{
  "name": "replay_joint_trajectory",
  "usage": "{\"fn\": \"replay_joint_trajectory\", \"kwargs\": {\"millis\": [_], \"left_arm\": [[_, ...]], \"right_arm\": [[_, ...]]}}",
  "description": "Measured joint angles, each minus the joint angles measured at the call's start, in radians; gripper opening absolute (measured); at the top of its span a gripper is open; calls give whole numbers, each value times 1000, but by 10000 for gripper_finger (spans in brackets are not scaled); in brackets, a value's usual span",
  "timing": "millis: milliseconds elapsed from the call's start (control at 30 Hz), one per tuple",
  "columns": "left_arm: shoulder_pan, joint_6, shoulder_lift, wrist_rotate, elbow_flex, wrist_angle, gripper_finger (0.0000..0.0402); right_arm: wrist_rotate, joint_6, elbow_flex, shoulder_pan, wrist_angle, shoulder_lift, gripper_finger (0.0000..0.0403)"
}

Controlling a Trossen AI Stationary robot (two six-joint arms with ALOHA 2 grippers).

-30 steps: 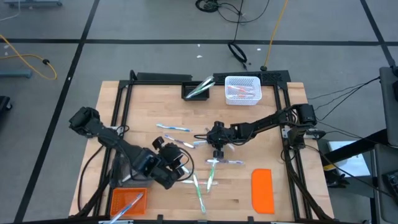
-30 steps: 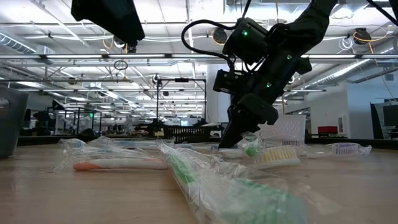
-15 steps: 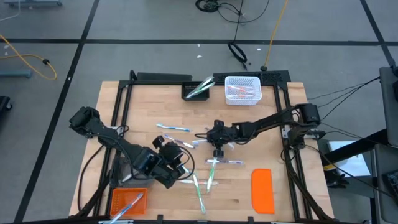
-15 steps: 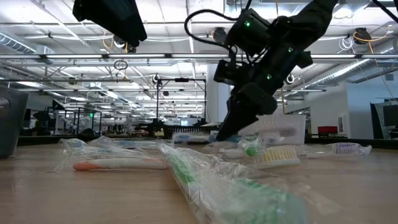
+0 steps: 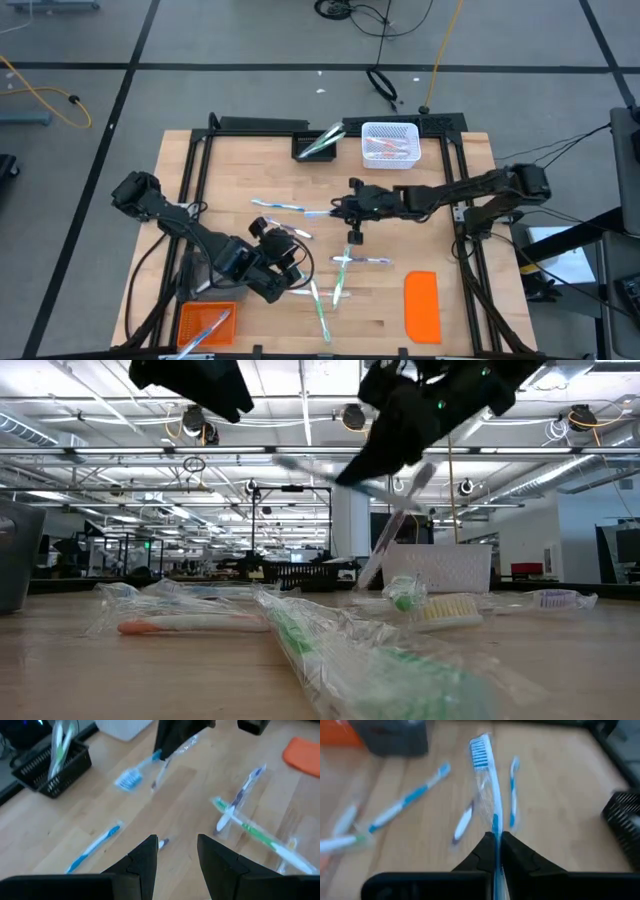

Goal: Pick & Place Toothbrushes
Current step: Put the blue toothbrush into the orange bin

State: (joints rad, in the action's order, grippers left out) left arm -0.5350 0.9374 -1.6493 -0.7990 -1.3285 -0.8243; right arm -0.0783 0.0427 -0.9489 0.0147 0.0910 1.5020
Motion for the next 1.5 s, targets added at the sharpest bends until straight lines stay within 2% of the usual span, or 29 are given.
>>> {"fn": "replay_joint_trajectory", "kwargs": {"millis": [300, 533, 733, 967, 1233, 1500], "left_arm": [[17, -143, 0, -69, 0, 125, 143], [53, -257, 0, -69, 0, 235, 143], [79, -401, 0, -122, 0, 373, 143], [87, -586, 0, -199, 0, 549, 143], [87, -755, 0, -206, 0, 714, 143], [87, -890, 0, -258, 0, 840, 143]], "right_arm": [[13, 23, 0, 1, 18, -169, 9], [106, 23, 0, 18, 86, -232, 9], [159, 30, 0, 52, 132, -236, 9], [159, 41, 0, 62, 146, -237, 9], [159, 44, 0, 62, 144, -237, 9], [162, 48, 0, 66, 144, -237, 9]]}}
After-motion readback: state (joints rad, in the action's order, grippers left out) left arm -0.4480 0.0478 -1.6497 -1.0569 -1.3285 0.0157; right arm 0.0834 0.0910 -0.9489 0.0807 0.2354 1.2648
